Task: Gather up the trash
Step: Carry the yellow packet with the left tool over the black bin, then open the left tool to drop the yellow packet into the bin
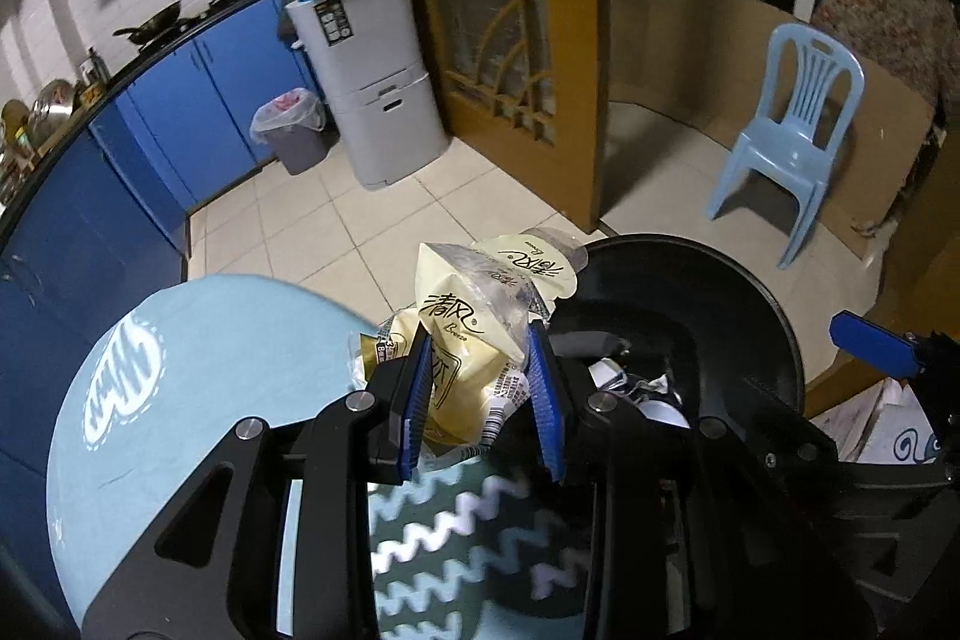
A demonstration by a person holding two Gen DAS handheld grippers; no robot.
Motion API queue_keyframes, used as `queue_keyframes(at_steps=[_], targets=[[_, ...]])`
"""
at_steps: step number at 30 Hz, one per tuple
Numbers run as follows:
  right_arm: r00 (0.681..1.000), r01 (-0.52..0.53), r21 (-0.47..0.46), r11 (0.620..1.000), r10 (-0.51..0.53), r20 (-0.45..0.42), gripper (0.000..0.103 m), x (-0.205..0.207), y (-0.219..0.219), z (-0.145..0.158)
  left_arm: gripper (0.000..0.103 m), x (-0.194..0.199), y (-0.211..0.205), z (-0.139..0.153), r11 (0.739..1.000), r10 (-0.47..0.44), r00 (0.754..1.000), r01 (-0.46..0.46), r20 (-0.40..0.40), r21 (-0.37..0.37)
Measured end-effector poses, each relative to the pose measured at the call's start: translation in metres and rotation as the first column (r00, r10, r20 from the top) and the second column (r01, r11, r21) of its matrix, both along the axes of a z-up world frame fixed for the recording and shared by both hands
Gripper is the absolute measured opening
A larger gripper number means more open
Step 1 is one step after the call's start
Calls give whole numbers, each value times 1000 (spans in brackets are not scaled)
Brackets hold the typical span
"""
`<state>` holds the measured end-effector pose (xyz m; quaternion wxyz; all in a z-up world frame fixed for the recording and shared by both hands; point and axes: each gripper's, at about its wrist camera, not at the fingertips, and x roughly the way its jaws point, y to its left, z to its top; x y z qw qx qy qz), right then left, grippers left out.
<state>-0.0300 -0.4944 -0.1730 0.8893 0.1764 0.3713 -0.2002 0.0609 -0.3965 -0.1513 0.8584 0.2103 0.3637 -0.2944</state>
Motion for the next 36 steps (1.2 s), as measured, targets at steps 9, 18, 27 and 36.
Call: queue_keyframes(at_steps=[9, 18, 27, 36], targets=[[999, 35, 28, 999, -35, -7, 80, -9, -24, -10, 89, -2, -17, -3, 1000, -2, 999, 1, -40, -13], [999, 33, 40, 999, -33, -7, 80, -7, -30, -16, 93, 0, -20, -7, 1000, 14, 999, -14, -38, 2], [999, 33, 44, 998, -33, -12, 80, -3, -29, -20, 98, 8, -15, -12, 1000, 30, 996, -30, -86, 4], [1000, 25, 44, 999, -24, -15, 80, -2, -27, -23, 99, 12, -10, -15, 999, 45, 991, -45, -125, 7]])
